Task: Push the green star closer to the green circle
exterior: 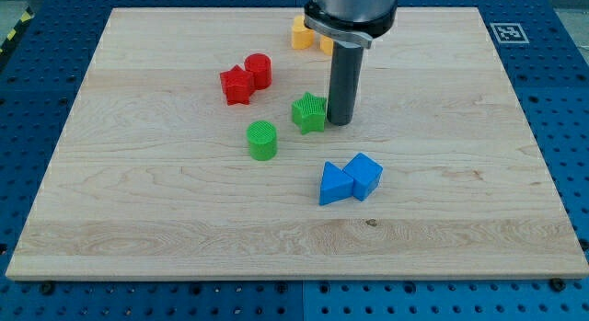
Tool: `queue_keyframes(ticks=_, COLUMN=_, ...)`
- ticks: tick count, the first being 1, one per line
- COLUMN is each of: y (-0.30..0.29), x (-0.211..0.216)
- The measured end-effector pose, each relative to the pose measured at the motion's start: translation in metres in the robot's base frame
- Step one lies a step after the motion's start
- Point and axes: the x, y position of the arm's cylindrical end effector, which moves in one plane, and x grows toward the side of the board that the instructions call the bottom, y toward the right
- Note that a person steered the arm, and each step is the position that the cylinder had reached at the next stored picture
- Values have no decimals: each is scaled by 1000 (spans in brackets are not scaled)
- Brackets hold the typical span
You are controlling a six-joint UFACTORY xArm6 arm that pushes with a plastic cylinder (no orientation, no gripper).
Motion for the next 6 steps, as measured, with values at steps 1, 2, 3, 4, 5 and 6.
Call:
queue_keyframes(ticks=1, y=12, x=-14)
queue_keyframes(ticks=2, y=14, x=-35)
queue_keyframes(ticks=3, y=13, x=-37)
queue_keyframes(ticks=4, y=-2, x=-26)
queue_keyframes(ticks=5, y=-24, x=-26)
queue_keyframes(ticks=6, y=-40, x=-21)
